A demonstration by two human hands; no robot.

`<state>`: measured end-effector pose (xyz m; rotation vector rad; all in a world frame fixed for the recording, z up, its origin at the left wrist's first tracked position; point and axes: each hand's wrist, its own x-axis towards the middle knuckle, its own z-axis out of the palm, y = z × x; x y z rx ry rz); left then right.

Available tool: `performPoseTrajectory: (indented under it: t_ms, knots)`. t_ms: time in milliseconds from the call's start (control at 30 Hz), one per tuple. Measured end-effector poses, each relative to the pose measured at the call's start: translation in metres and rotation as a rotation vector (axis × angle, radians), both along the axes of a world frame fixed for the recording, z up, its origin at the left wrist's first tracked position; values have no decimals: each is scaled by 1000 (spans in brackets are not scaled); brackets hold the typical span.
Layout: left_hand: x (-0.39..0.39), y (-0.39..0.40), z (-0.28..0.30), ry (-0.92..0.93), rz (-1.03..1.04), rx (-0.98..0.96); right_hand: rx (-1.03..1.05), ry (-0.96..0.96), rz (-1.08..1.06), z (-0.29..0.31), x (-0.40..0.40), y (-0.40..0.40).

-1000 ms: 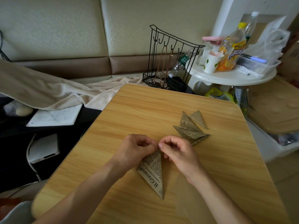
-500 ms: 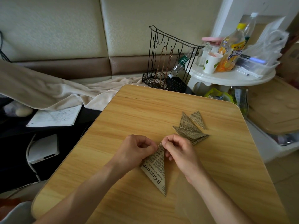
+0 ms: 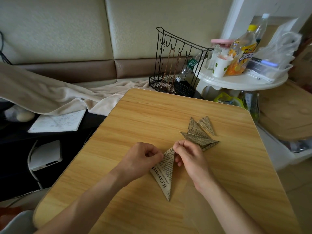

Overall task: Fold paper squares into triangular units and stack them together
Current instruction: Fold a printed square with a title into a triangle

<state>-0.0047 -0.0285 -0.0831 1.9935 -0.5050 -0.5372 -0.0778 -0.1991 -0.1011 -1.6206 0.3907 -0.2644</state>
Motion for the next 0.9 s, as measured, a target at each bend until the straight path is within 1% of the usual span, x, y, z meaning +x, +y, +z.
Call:
performPoseTrajectory:
  t_ms: [100, 167, 267, 333, 467, 600, 667, 767, 900]
  knots:
    - [2, 2, -2, -18, -17, 27, -25, 7, 8, 0, -1, 0]
    - [3, 2, -3, -63, -32, 56, -46, 12, -22, -2, 0, 1]
    - [5, 1, -3, -138, -36, 104, -24, -5, -75, -6, 2, 1]
    - [5, 1, -3, -157, -27, 122, -2, -23, -87, -7, 3, 0]
    - [7, 2, -5, -174, 2, 113, -17, -27, -22, -8, 2, -3]
    - [7, 4, -5, -186, -4, 128, -116, -26, 15, -8, 0, -3]
    - [6, 4, -4, -200, -17, 115, -121, -30, 1, -8, -1, -3]
    - [3, 4, -1, -193, -41, 31, -110, -24, -7, -8, -1, -1]
    - [0, 1, -1, -206, 21, -39, -120, -35, 56, -8, -1, 0]
